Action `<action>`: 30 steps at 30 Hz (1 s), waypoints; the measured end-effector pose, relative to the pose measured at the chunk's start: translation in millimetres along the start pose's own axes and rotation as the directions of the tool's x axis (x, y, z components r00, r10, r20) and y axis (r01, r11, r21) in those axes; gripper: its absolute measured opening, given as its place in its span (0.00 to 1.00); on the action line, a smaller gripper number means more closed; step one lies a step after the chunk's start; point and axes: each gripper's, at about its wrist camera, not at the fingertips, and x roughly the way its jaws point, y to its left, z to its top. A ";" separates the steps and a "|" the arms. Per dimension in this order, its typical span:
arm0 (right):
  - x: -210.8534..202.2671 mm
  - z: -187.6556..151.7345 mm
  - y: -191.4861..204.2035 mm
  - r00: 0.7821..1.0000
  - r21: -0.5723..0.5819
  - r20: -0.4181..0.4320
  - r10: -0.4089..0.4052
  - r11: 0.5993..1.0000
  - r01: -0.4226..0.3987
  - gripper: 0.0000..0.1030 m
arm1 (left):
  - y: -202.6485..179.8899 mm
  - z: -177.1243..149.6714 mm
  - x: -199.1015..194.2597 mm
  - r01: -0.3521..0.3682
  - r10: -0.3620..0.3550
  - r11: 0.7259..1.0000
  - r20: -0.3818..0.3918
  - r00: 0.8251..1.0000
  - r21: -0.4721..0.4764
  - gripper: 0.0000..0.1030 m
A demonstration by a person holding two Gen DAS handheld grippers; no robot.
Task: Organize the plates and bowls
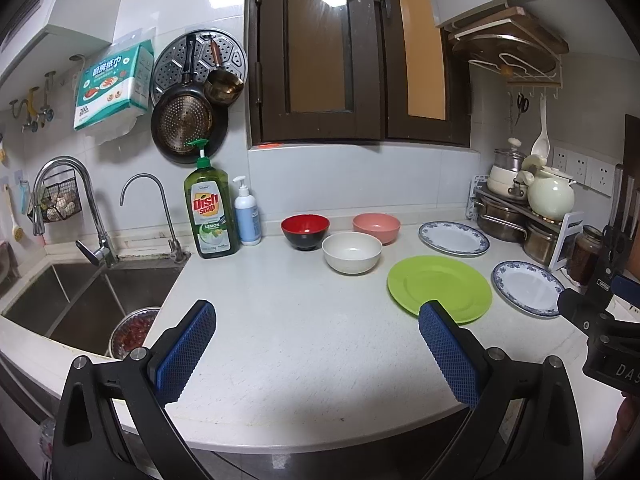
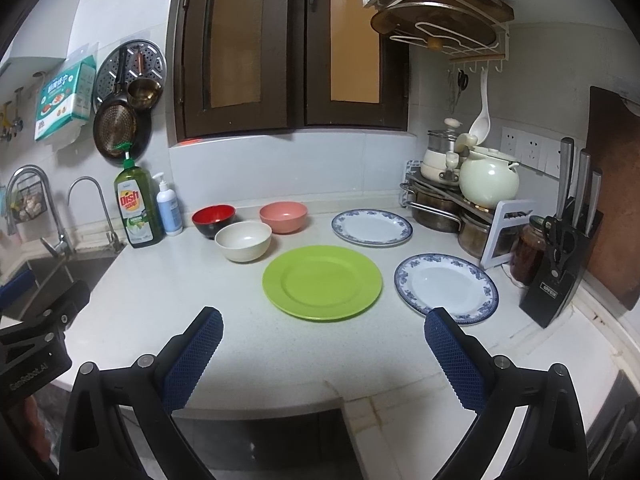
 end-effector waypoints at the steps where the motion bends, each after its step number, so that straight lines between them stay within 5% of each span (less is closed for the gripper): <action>1: 1.6 0.4 -0.3 1.000 -0.001 -0.002 0.001 1.000 -0.001 0.99 | -1.3 0.3 1.7 0.001 -0.001 1.000 0.000 1.000 0.000 1.00; 18: 48.3 9.1 -32.7 0.999 0.038 -0.038 -0.005 0.999 0.007 0.99 | -39.8 14.5 60.4 0.054 -0.053 0.998 -0.072 0.996 0.009 1.00; 30: 114.4 26.3 -51.4 0.992 0.111 -0.095 -0.084 0.989 0.094 0.99 | -65.5 40.0 155.8 0.127 -0.118 0.989 -0.115 0.986 0.079 1.00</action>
